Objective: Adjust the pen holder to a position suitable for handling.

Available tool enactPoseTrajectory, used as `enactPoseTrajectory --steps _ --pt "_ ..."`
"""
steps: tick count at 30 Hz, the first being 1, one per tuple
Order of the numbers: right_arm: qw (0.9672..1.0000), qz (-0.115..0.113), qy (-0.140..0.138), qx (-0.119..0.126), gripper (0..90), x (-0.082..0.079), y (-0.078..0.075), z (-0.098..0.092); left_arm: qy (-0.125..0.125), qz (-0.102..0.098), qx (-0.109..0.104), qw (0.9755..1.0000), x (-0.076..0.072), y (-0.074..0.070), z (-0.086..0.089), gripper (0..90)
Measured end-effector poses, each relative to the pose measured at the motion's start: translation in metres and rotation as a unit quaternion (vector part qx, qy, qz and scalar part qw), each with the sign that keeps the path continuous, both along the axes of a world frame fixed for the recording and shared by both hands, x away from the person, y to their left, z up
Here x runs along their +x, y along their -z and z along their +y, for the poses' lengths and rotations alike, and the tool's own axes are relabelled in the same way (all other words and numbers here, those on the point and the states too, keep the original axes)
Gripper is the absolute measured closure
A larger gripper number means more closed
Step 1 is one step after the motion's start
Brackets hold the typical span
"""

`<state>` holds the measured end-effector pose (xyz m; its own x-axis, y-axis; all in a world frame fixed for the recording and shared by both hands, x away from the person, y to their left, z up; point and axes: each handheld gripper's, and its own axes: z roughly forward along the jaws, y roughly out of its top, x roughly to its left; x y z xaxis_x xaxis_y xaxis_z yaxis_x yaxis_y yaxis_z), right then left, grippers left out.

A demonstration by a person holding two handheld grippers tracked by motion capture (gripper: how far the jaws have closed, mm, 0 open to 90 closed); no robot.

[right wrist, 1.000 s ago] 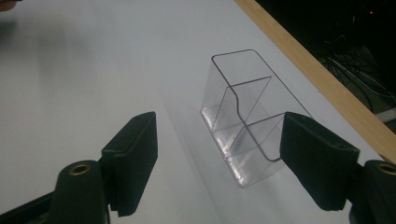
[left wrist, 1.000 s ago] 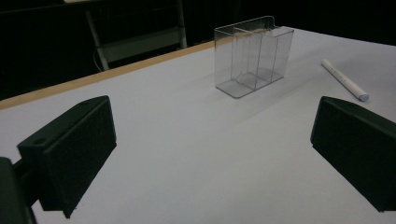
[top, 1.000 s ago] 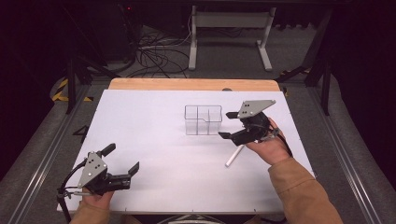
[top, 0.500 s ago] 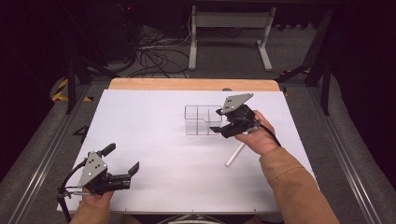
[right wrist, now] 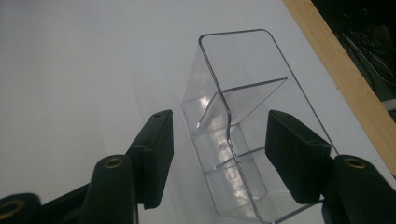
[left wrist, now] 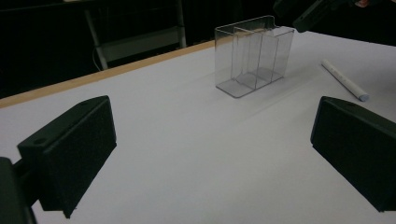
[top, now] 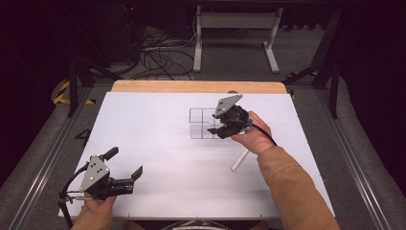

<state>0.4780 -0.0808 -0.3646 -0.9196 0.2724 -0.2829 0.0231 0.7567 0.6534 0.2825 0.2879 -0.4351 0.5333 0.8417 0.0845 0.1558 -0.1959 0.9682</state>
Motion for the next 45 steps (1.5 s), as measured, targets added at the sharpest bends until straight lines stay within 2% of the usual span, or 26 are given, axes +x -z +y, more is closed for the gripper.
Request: enactPoseTrajectory --steps 6,11,19,21,22,23,24,27,28,29,31,33,34,39,40,43,44,45 --pt "0.9999 0.004 -0.002 -0.016 45.3 0.009 0.009 0.009 0.0 0.0 -0.002 1.0 0.0 0.0 0.001 1.0" --pt "0.9998 0.01 0.004 -0.013 45.6 0.014 0.016 0.013 0.001 0.002 -0.003 1.0 0.001 0.0 0.001 1.0" --pt "0.9992 0.017 -0.001 -0.035 49.2 0.021 0.027 0.025 0.001 0.003 -0.004 1.0 0.001 0.001 0.001 1.0" --pt "0.9985 0.019 -0.007 -0.05 52.0 0.023 0.03 0.028 0.002 0.004 -0.004 1.0 0.001 0.001 0.002 1.0" --pt "0.9989 0.016 -0.001 -0.044 52.6 0.023 0.032 0.03 0.002 0.004 -0.004 1.0 0.001 0.001 0.002 1.0" --pt "0.9985 0.017 -0.002 -0.052 52.9 0.024 0.032 0.031 0.002 0.004 -0.006 1.0 0.001 0.001 0.002 1.0" --pt "0.9987 0.017 0.001 -0.048 53.4 0.024 0.034 0.032 0.002 0.005 -0.006 1.0 0.001 0.001 0.002 1.0" --pt "0.998 0.019 -0.002 -0.06 56.1 0.025 0.036 0.035 0.002 0.005 -0.006 1.0 0.002 0.001 0.002 1.0" --pt "0.9983 0.017 0.0 -0.056 57.0 0.025 0.039 0.036 0.001 0.005 -0.006 1.0 0.002 0.001 0.002 1.0" --pt "0.9975 0.017 -0.002 -0.069 57.9 0.025 0.039 0.036 0.001 0.005 -0.006 1.0 0.002 0.001 0.002 1.0" --pt "0.9969 0.015 -0.006 -0.076 60.2 0.025 0.041 0.037 0.001 0.006 -0.007 1.0 0.002 0.001 0.002 1.0" --pt "0.9967 0.009 0.001 -0.08 63.2 0.024 0.042 0.039 0.001 0.006 -0.008 1.0 0.002 0.001 0.002 1.0" --pt "0.9962 0.009 -0.006 -0.087 64.5 0.024 0.042 0.039 0.001 0.006 -0.008 1.0 0.002 0.001 0.002 1.0" --pt "0.9965 -0.003 0.002 -0.084 71.2 0.022 0.041 0.038 0.001 0.005 -0.008 1.0 0.002 0.001 0.003 1.0" --pt "0.9959 -0.003 -0.007 -0.09 71.4 0.023 0.04 0.037 0.001 0.005 -0.008 1.0 0.002 0.001 0.002 1.0" --pt "0.9962 -0.01 -0.004 -0.086 71.8 0.022 0.041 0.038 0.001 0.005 -0.008 1.0 0.002 0.001 0.002 1.0" --pt "0.9954 -0.014 -0.014 -0.094 72.6 0.022 0.04 0.037 0.001 0.005 -0.008 1.0 0.002 0.001 0.002 1.0" --pt "0.9958 -0.016 -0.012 -0.09 73.1 0.021 0.04 0.037 0.001 0.005 -0.008 1.0 0.002 0.001 0.002 1.0"
